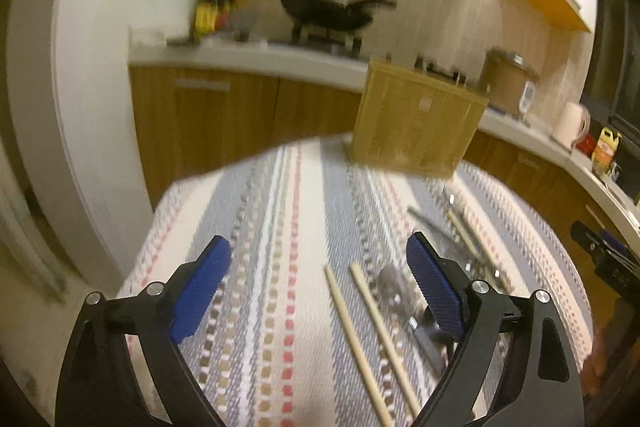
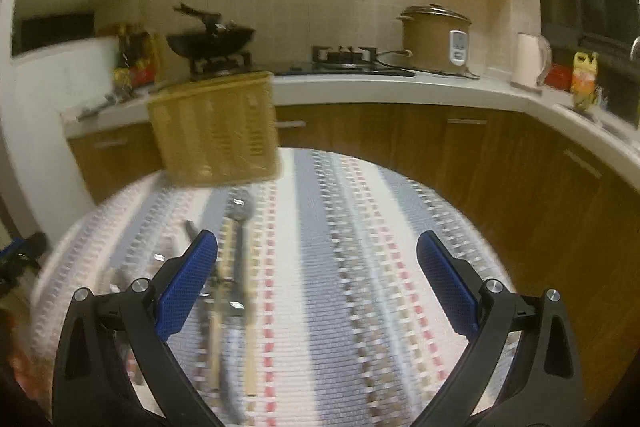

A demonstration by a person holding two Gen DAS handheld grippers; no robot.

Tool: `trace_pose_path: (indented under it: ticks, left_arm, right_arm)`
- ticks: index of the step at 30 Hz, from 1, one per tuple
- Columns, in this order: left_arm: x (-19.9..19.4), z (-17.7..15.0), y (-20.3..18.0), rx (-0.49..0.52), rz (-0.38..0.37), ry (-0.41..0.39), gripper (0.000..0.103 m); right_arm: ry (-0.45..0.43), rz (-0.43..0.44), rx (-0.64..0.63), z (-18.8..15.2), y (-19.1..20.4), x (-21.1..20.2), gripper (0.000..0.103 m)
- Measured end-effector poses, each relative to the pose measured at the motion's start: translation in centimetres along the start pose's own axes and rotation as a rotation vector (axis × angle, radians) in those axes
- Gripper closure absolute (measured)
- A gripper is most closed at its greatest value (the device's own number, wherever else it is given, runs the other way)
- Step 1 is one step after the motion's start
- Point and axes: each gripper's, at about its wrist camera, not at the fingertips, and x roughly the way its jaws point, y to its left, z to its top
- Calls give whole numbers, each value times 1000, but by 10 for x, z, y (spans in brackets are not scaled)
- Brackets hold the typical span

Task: Organize utensils
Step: 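Move the left tool to a clear plastic spoon while the right tool approaches the utensils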

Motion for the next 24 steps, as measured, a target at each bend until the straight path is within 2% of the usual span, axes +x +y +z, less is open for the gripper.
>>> trace_pose_path:
  ticks: [2,6,12,13,14,17,19,20,22,24]
  left_arm:
    - [7,2,3,0,-32,72,26]
    - [17,-1,-6,22,-112,174,32]
    - [27,-6,-32,81,-290,340,40]
    - [30,-8,-37,82,-319,377,47]
    - [32,-9,-42,80,-332,400,48]
    - [39,-20,-52,86,-343,455,50]
    - [47,-24,-56,75,-326,471,58]
    - [52,-23,-57,59,-310,477,59]
    - [63,-19,-56,28,-289,486,69]
    - [73,-16,-57,9,-259,489,69]
  right_arm:
    - [28,7,-51,4,4,4,8]
    - [121,105,-88,10,10,19,8]
    - [311,221,-112,27,23,61,24]
    - [333,228,-116,28,25,67,28]
    - [359,238,-124,29,28,74,33]
    - [402,273,-136,28,36,83,42]
    - [414,292,-144,26,41,86,47]
    - [414,294,-153,25,45,86,48]
    - [412,300,-159,25,47,86,48]
    - [412,311,-154,27,47,86,48]
